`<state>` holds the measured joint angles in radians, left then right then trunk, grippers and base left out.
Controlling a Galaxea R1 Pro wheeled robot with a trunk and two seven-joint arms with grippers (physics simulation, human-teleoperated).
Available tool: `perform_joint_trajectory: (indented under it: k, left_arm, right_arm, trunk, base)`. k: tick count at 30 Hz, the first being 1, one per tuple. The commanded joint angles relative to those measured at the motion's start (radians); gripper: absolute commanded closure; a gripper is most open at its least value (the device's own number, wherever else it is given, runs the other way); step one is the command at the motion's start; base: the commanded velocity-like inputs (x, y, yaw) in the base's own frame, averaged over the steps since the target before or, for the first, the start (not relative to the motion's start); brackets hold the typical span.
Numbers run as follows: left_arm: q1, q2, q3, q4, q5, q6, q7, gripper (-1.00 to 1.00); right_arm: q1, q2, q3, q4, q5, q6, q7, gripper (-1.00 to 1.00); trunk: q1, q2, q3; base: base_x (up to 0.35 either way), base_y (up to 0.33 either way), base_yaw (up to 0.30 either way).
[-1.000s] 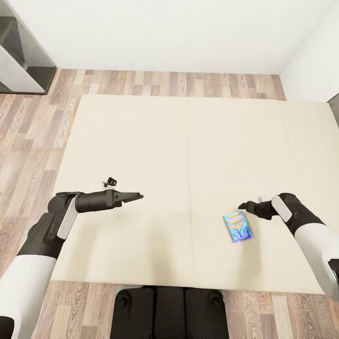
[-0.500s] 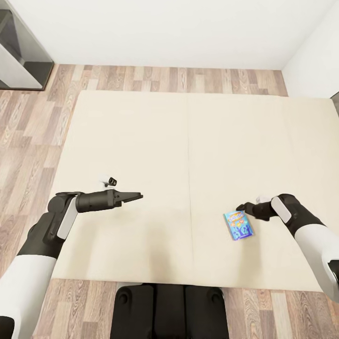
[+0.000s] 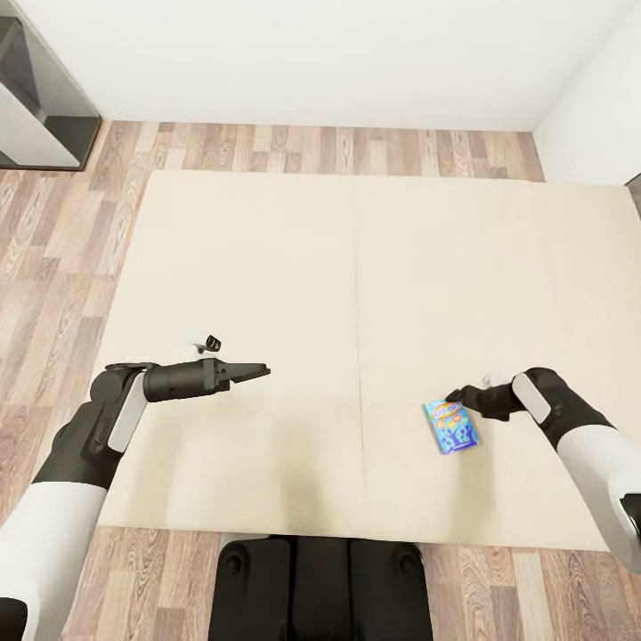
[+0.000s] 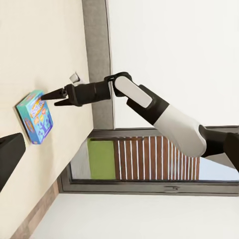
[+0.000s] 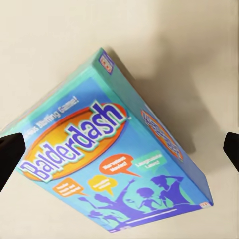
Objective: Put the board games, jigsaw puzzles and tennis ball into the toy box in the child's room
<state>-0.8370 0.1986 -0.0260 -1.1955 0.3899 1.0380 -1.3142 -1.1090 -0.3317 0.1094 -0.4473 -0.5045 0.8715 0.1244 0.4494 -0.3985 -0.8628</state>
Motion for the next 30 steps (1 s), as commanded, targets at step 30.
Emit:
perform_joint_trajectory:
  k: [30]
  left_arm:
    - [-0.001, 0.001, -0.002, -0.003, 0.003, 0.008, -0.001, -1.00]
  right_arm:
    - [0.000, 0.002, 0.015, -0.002, 0.061, -0.002, 0.011, -1.00]
  trunk:
    - [0.001, -0.002, -0.014]
  base:
    - [0.000, 0.000, 0.000]
